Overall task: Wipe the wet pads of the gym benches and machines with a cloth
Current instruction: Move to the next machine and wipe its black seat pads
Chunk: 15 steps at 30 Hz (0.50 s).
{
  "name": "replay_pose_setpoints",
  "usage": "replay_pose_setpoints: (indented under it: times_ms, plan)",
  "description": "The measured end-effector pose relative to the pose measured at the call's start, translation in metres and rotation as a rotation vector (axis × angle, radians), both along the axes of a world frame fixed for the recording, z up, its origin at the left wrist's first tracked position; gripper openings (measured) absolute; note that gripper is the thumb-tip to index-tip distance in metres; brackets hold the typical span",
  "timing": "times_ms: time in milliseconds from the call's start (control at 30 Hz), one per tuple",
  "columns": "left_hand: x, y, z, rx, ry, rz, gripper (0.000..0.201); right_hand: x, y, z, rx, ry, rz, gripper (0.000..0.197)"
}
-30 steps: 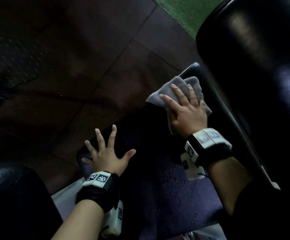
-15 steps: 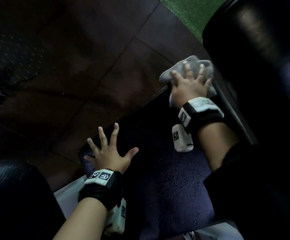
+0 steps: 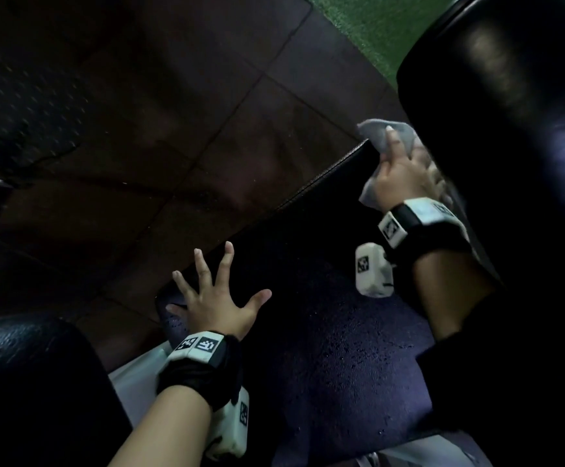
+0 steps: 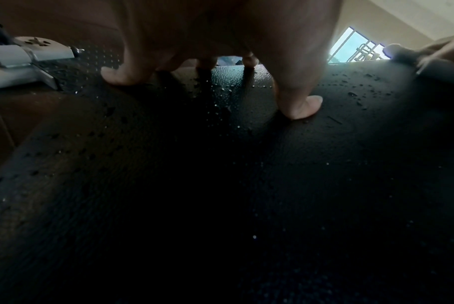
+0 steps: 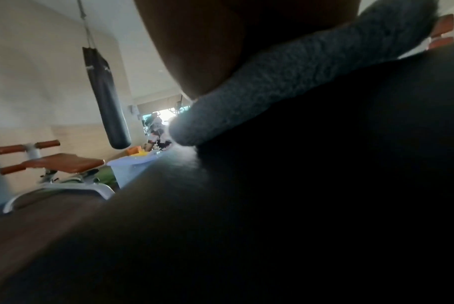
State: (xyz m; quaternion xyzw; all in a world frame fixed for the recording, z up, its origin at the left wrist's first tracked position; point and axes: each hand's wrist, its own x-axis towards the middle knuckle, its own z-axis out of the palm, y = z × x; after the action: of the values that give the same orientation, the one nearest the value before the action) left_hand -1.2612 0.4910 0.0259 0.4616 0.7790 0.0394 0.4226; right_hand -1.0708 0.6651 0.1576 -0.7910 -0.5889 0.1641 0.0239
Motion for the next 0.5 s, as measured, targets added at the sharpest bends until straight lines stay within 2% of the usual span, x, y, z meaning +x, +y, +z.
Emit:
replay_pose_setpoints:
  times_ms: [100,167,367,433,500]
  plan:
    - [0.000,0.001,0.000,0.004,-0.001,0.004,0.098,-0.018,0.012,-0.023,-0.026,-0.316,0.232,0.048]
    - [0.000,0.001,0.000,0.001,-0.007,0.007,0.098,-0.024,0.007,-0.041,-0.043,-0.396,0.435,0.043]
    - [0.000,0.000,0.002,0.020,0.001,0.010,0.097,-0.019,-0.045,-0.060,0.035,-0.291,0.659,0.047]
    - [-0.001,0.001,0.006,-0.009,-0.006,0.004,0.098,-0.011,-0.057,-0.057,0.040,-0.244,0.672,0.053]
    - [0.002,0.007,0.013,-0.048,0.001,0.034,0.100,0.001,-0.069,-0.049,0.118,-0.185,0.589,0.056]
